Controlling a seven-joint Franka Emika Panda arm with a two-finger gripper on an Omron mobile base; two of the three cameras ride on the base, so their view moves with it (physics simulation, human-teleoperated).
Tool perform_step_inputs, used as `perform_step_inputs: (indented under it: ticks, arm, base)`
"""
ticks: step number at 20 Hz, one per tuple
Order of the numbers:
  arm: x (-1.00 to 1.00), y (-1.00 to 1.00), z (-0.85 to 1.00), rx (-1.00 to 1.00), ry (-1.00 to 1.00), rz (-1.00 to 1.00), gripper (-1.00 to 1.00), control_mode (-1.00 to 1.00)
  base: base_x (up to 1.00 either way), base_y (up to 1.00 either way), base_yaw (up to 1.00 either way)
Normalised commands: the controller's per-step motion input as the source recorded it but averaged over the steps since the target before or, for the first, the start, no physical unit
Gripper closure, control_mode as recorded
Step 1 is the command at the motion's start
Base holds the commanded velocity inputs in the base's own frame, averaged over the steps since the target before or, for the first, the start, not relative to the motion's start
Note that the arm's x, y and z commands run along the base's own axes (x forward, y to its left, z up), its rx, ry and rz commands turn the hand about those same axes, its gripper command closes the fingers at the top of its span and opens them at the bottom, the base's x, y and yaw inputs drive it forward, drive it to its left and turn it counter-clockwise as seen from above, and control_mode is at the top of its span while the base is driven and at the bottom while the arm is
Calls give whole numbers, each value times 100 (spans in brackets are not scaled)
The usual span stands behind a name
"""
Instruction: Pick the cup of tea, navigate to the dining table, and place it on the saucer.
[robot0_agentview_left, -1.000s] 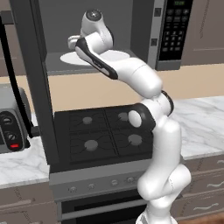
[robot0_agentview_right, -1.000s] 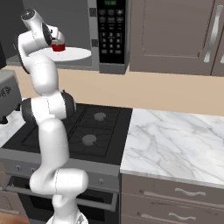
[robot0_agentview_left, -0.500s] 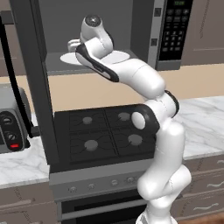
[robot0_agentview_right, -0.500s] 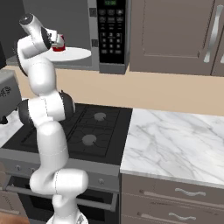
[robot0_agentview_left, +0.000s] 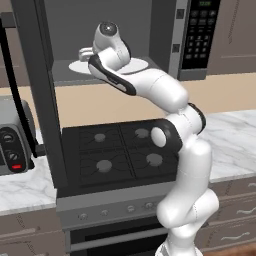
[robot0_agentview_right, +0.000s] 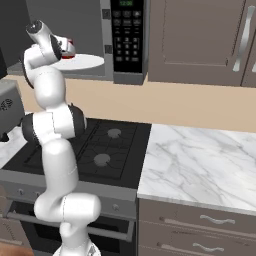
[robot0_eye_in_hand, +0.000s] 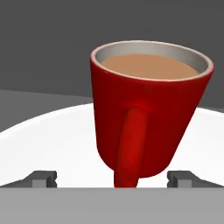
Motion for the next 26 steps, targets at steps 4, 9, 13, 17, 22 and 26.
perform_step_inputs:
  ticks: [4,9,13,17,22,26]
  arm:
    - [22,0,0,0,2,0,-100,-100]
    - [13,0,1,0,2,0,-100,-100]
    - [3,0,16,-1,0,0,-100,-100]
    - [2,0,16,-1,0,0,-100,-100]
    - [4,-1,6,0,-1,0,-100,-100]
    - [12,-9,-3,0,0,-3,-100,-100]
  base:
    - [0,0,0]
    - [0,0,0]
    - [0,0,0]
    - [0,0,0]
    - [0,0,0]
    - [0,0,0]
